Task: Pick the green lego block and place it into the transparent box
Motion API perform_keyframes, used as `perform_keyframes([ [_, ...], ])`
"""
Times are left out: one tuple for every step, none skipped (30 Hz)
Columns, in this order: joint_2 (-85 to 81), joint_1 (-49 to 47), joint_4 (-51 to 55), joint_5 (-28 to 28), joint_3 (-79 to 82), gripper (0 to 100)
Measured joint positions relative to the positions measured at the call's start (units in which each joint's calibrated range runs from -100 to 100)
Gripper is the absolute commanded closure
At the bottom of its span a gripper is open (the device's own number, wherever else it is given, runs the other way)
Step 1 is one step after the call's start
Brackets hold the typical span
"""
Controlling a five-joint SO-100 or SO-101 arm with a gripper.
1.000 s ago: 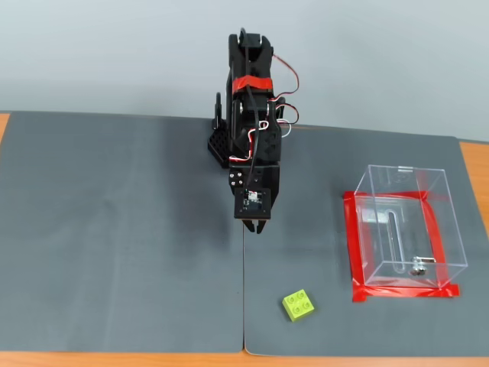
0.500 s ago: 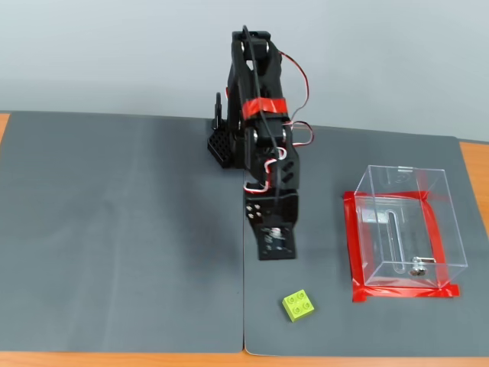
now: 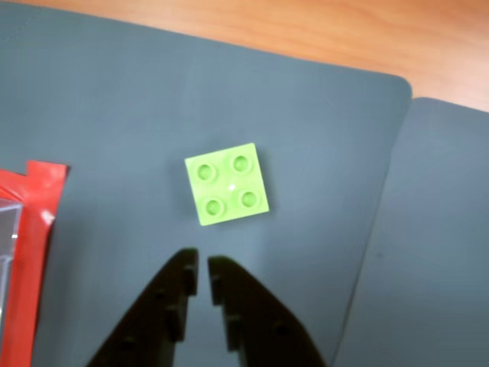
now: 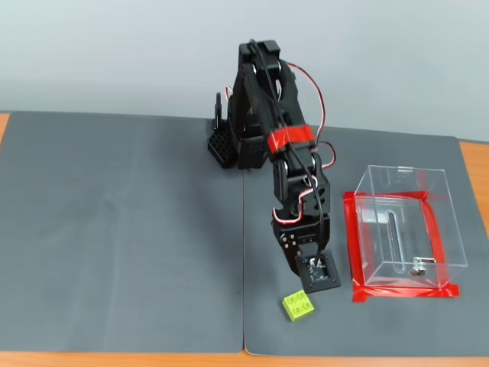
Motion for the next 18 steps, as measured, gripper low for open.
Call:
perform_keyframes([
  [1.2,0.1,0.0,0.0,-1.0,95],
  [3.7,0.1,0.0,0.0,-2.6,93],
  [4.1,0.0,0.0,0.0,-2.9,91],
  [5.0,-0.2,0.0,0.0,-3.6,88],
  [5.8,-0.6,0.0,0.4,-4.7,84],
  [6.9,-1.5,0.0,1.6,-5.4,81],
  [7.6,-2.2,0.0,2.2,-5.6,81],
  [7.7,-2.2,-0.1,2.9,-5.6,80],
  [8.2,-2.4,-0.1,3.9,-5.6,80],
  [8.3,-2.4,-0.1,4.2,-5.6,80],
  [8.5,-2.4,-0.1,4.8,-5.6,80],
  [8.7,-2.4,-0.1,5.5,-5.6,80],
  [8.8,-2.5,-0.1,6.0,-5.7,80],
  [8.9,-2.7,-0.1,6.6,-5.7,80],
  [8.9,-2.9,-0.1,7.2,-5.7,80],
  [8.9,-3.2,-0.1,7.8,-5.7,80],
  [8.9,-3.2,-0.1,8.3,-5.7,80],
  [8.9,-3.3,-0.1,8.6,-5.7,80],
])
